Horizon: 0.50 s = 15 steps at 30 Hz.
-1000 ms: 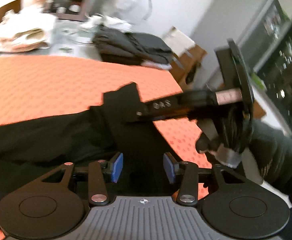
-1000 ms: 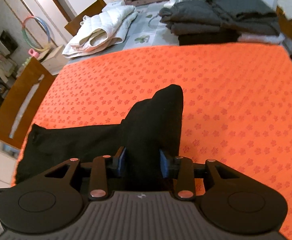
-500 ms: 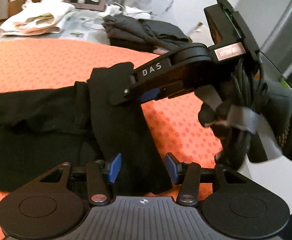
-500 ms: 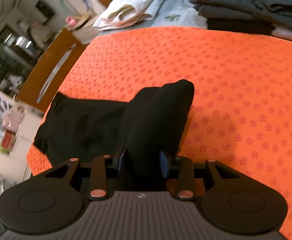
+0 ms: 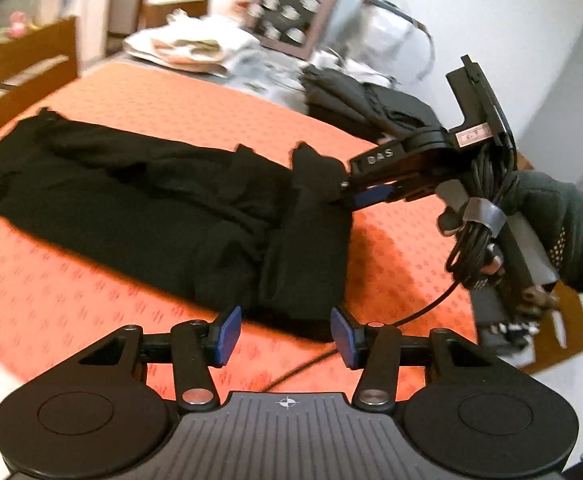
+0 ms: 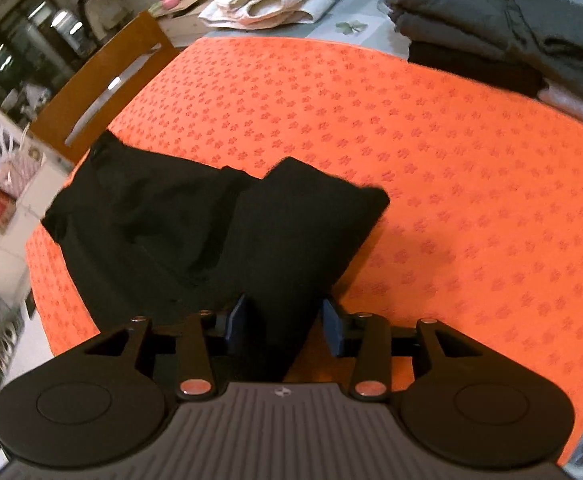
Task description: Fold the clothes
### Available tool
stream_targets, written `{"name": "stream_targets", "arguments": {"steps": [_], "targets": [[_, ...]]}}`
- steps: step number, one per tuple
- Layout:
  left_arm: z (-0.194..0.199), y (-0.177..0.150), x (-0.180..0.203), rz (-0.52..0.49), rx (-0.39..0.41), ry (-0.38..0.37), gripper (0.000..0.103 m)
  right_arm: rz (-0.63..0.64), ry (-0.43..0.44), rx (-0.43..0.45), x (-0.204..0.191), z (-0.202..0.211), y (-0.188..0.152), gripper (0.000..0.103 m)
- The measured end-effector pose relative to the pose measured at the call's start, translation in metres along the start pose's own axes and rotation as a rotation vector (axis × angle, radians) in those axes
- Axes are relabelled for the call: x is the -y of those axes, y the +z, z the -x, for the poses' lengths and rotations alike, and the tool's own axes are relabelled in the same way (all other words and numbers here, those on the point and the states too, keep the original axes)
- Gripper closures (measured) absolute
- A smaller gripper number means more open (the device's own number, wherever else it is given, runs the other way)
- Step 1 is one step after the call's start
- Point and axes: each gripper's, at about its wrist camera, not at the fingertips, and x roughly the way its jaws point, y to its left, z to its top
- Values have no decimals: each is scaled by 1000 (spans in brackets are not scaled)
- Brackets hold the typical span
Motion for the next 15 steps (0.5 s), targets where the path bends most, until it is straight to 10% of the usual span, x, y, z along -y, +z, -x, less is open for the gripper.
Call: {"name": "stream_targets", "arguments": {"steps": [7,15], "targets": [[18,-44,52,224,103,296,50,207,52,-11,18,8,-1,55],[24,-61,105,426,168,375,50,428,133,-11,15,37,4,55]]}}
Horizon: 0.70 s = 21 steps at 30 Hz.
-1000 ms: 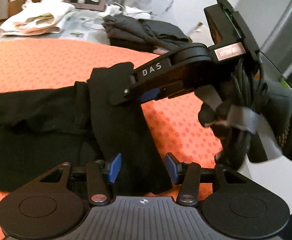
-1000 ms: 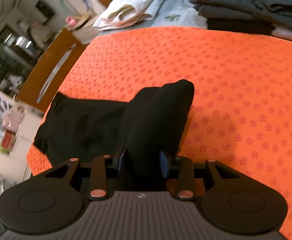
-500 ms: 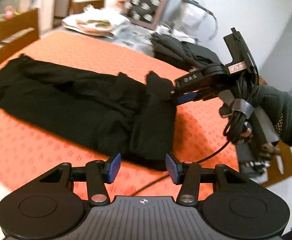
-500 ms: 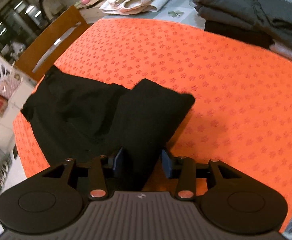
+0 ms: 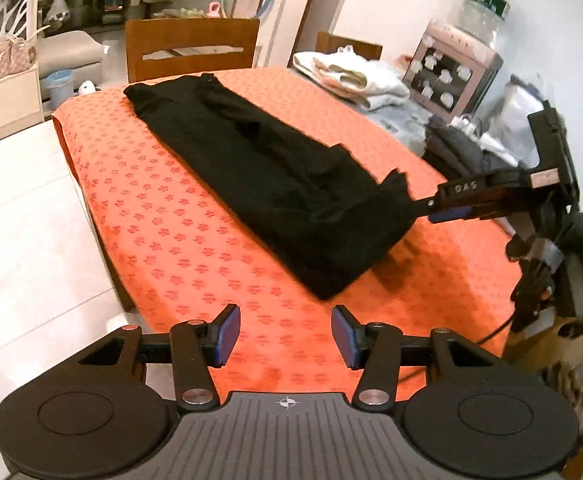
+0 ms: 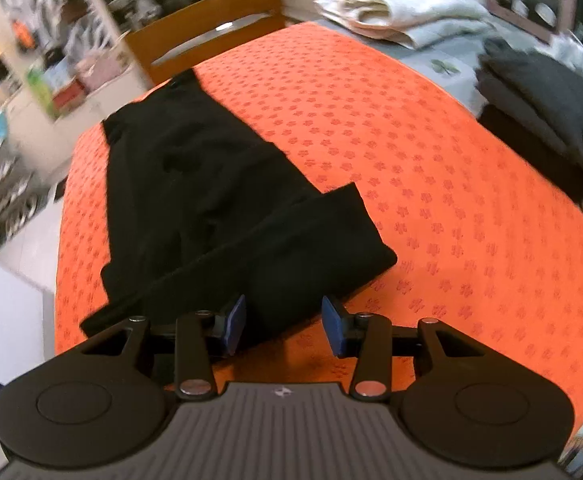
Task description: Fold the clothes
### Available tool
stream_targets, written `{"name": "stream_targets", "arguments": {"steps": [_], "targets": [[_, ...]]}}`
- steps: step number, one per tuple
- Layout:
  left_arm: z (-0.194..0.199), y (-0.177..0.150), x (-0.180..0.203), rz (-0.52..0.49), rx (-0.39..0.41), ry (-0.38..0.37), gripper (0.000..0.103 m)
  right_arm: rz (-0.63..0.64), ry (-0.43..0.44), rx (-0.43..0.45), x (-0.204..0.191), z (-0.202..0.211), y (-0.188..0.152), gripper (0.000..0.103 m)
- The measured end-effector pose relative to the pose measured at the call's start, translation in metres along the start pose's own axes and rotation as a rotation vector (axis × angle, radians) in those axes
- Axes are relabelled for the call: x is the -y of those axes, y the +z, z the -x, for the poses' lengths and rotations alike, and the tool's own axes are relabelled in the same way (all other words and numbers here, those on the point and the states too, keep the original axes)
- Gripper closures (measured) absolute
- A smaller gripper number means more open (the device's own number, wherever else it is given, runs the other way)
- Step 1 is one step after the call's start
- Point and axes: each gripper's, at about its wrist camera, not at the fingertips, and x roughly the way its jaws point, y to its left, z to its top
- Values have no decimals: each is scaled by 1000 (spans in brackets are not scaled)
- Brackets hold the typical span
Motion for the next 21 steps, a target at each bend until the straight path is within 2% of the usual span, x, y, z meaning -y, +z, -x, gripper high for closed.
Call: {"name": "stream_targets", "arguments": {"steps": [3,5,7,11,13,17,21], "targets": [[-4,-1,10,-2,15,-24,50,83,30,1,-1,11,2,55],[-7,-2,20,-37,42,-30,52,139,50,2,-2,18,4,55],[-15,1,32,-60,46,-22,64,194,70,2,-3,25,6,55],[-30,7,55,-77,76,-4,71,333,173,-8,0,14,12,55],[-43,11,67,-89,78,22,76,404,230,-14,2,6,15,55],[-75,19,89,-78,89,86,76,547,345,-27,6,-9,22,55],[-112,23,103,-51,52,232,76,648,442,-52,8,-42,26,55]]}}
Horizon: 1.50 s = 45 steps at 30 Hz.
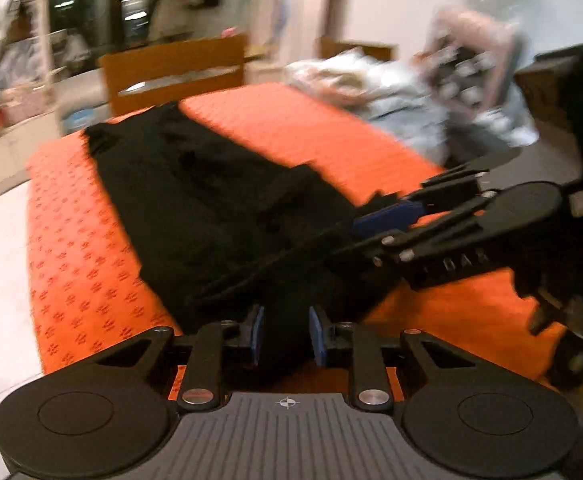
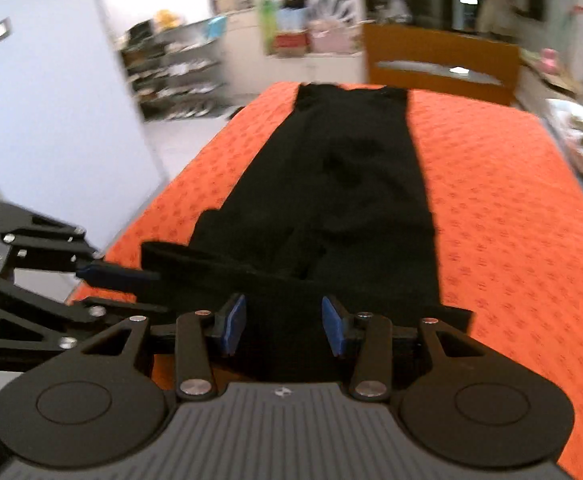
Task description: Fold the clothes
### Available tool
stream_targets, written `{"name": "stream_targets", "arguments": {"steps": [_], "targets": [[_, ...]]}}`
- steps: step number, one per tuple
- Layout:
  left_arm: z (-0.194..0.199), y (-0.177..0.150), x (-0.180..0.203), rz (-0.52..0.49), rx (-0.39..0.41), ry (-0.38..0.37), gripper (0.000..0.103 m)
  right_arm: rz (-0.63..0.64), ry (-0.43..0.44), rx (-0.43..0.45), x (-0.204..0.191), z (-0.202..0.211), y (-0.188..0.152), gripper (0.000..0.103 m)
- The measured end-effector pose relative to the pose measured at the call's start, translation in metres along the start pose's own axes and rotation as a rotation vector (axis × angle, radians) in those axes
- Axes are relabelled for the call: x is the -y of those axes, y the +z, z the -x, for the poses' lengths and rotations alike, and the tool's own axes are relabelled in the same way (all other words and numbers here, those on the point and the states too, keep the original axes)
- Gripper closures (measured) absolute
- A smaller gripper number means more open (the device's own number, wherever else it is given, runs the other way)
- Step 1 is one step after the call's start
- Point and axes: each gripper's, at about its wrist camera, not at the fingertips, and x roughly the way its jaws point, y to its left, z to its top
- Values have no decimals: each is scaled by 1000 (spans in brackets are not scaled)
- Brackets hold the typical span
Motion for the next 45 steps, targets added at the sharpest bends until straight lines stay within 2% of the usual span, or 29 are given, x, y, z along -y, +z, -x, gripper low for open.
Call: {"name": "stream_targets", "arguments": {"steps": [2,4,8,11,12,16,20,23,29,34,36,41,45], "targets": [[-14,0,2,47,-36,67,75,44,30,-19,9,-14,0,55],[-22,-1,2,79,-77,105,75,56,70,-38,20,-26,1,49],[-21,1,-4,127,-97,115,75,62,140,-40,29,-31,1,47],[-17,3,-7,148,-103,123,74,75,167,-4,36,-11,4,47],[-13,4,-7,145,-99,125,71,83,172,8,38,-3,4,46],[6,3,-1,46,-70,102,55,191,141,20,53,27,-5,45],[17,-5,13,-156,-63,93,51,353,92,0,62,49,-25,44],[14,-12,21,-271,-67,96,49,483,97,22,65,57,-39,43],[-14,-17,27,-380,-113,122,49,693,139,13,56,44,-47,43],[-19,-24,27,-423,-105,129,49,762,154,-12,52,25,-52,44],[-17,-26,27,-427,-94,127,52,770,150,-17,54,22,-53,49],[-9,-18,23,-398,-76,104,62,744,176,-45,60,27,-40,70],[2,-1,11,-332,-38,85,86,723,172,-35,61,36,-14,79]]}}
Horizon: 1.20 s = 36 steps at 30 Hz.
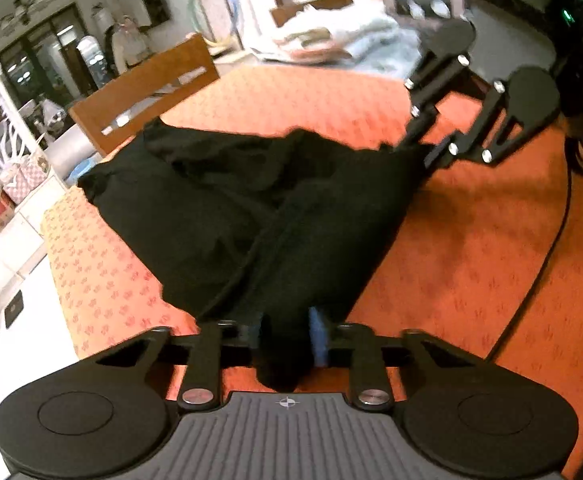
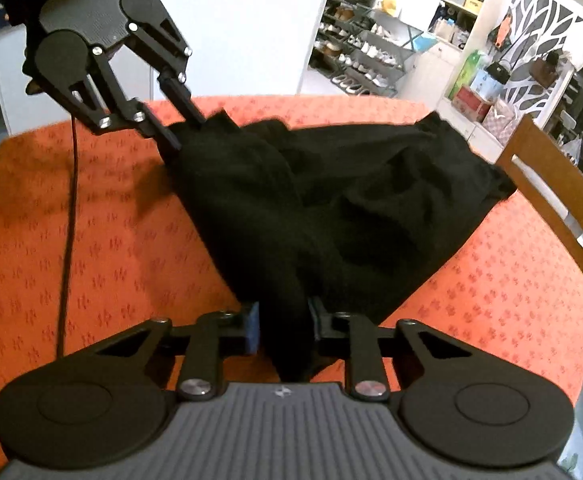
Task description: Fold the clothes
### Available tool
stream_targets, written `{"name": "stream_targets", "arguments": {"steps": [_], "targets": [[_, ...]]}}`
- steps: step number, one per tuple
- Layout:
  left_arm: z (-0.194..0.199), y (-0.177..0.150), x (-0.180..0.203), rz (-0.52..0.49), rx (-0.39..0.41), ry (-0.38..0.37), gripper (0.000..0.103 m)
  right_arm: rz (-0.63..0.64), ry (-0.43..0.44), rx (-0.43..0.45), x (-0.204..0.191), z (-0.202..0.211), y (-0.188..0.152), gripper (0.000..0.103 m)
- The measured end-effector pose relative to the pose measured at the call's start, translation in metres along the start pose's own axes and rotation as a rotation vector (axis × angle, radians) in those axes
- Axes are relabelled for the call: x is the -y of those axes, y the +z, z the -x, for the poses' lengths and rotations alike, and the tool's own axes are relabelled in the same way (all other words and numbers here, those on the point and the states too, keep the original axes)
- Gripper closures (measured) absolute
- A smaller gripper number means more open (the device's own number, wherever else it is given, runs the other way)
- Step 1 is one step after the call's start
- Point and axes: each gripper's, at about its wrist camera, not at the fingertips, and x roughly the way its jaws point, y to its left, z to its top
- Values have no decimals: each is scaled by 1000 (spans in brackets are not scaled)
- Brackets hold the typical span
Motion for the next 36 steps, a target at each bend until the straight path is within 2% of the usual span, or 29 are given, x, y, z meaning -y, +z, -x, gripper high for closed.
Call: {"name": "stream_targets", "arguments": {"steps": [1,6,11,18,23,26,28,29,31,32,36], "targets": [[2,3,-6,21,9,-4,91,-5,-3,2,4,3,5,81],[9,26,-45,172,48,-32,94,-32,-16,12,27,14,30,85],[1,48,-90,318,75,-47,96,-96,-21,5,71,11,61,86],[-42,62,-154,514,31,-113,97,-209,82,-58,143,-30,88,86],[-74,63,-188,608,3,-107,97,-296,148,-89,187,-63,90,86],[-98,67,-197,615,-17,-75,97,-314,116,-72,199,-82,90,80],[-111,65,-202,632,-31,-42,96,-326,73,-44,205,-91,89,65],[-118,64,-204,651,-35,-37,96,-334,60,-28,207,-93,89,63],[-124,60,-208,692,-28,-21,93,-362,33,-6,211,-97,88,49],[-121,58,-210,720,-11,-22,92,-383,19,7,212,-94,86,49],[-98,46,-212,830,76,-24,65,-492,-35,69,214,-73,77,44]]}}
